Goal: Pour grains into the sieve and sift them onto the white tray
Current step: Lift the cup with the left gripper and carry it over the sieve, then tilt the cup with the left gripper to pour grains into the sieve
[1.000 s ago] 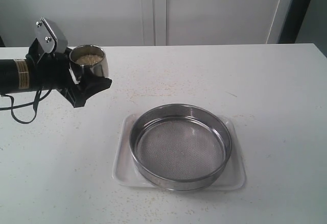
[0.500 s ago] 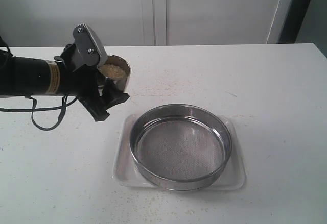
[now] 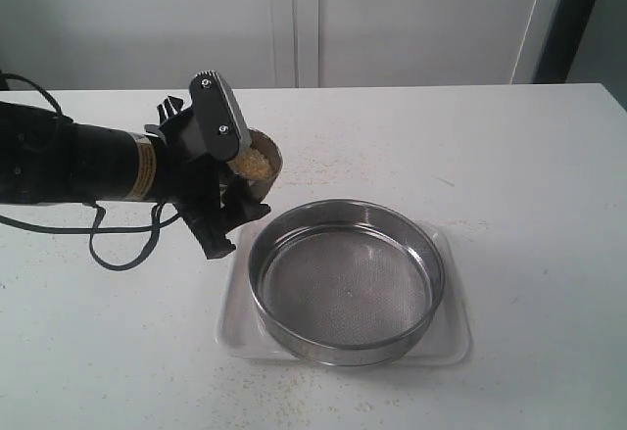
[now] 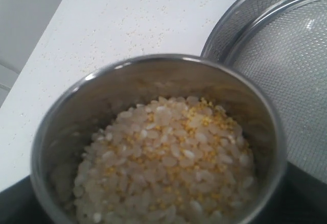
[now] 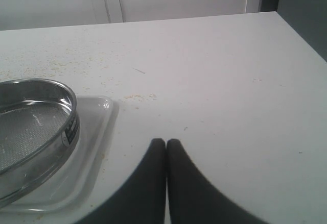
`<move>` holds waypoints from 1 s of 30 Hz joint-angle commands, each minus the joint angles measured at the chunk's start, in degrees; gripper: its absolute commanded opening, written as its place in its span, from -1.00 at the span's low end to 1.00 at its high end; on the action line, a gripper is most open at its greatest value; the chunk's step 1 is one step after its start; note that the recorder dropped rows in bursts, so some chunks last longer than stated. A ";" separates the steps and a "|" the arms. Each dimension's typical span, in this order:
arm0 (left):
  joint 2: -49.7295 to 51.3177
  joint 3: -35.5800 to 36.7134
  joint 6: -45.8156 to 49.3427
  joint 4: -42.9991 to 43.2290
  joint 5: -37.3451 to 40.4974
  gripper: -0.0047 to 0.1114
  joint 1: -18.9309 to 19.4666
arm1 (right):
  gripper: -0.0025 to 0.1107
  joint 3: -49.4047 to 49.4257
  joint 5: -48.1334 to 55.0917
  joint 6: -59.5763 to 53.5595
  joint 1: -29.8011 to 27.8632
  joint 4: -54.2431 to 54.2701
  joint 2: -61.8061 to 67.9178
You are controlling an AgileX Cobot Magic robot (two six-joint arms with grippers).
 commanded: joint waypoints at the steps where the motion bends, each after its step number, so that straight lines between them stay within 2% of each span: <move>1: -1.06 -0.04 0.10 -0.31 -1.01 -0.92 -0.35 | -0.96 0.29 -0.45 -0.11 -0.33 -0.12 -0.25; 11: -1.06 -0.04 -0.03 -0.31 -1.62 -0.92 -0.35 | -0.96 0.29 -0.45 -0.11 -0.33 -0.12 -0.25; 15: -1.06 -0.26 -0.04 -0.31 0.51 -0.92 -0.69 | -0.96 0.29 -0.45 -0.11 -0.33 -0.12 -0.25; 19: -1.06 -1.75 0.14 -0.31 7.63 -0.92 -4.06 | -0.96 0.29 -0.45 -0.11 -0.33 -0.12 -0.25; 23: -0.84 -3.92 4.39 -0.31 15.18 -0.92 -8.39 | -0.96 0.29 -0.45 -0.11 -0.33 -0.12 -0.25; 30: 0.40 -5.34 11.16 -0.31 16.17 -0.92 -11.70 | -0.96 0.29 -0.45 -0.11 -0.33 -0.12 -0.25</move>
